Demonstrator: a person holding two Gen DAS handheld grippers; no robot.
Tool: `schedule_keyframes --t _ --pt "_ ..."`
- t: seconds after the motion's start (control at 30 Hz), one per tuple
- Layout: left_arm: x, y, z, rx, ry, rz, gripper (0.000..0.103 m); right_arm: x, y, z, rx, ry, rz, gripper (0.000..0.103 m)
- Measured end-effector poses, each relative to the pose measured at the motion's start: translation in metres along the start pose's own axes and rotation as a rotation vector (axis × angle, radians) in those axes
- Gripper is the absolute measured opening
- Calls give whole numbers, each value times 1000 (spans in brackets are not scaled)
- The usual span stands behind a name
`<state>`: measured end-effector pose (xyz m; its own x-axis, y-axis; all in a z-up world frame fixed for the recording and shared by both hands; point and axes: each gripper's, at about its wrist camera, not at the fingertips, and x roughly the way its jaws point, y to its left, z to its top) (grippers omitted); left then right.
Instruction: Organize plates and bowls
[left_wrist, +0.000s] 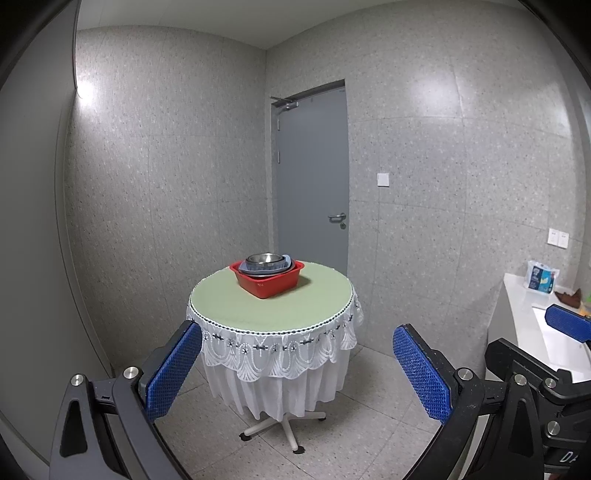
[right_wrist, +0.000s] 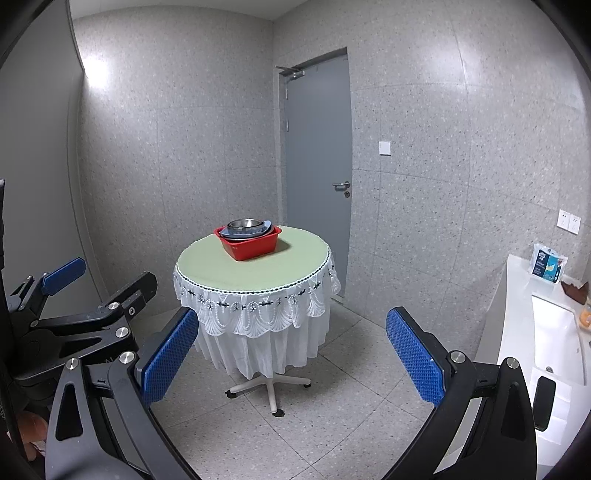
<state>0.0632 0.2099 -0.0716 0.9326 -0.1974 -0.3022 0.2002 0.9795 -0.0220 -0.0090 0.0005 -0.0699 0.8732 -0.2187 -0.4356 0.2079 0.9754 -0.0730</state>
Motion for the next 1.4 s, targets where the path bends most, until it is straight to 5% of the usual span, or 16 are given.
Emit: schedule_keyframes --t 1.4 --pt "-1 -11 -9 4 -8 0 102 3 3 4 14 0 -2 103"
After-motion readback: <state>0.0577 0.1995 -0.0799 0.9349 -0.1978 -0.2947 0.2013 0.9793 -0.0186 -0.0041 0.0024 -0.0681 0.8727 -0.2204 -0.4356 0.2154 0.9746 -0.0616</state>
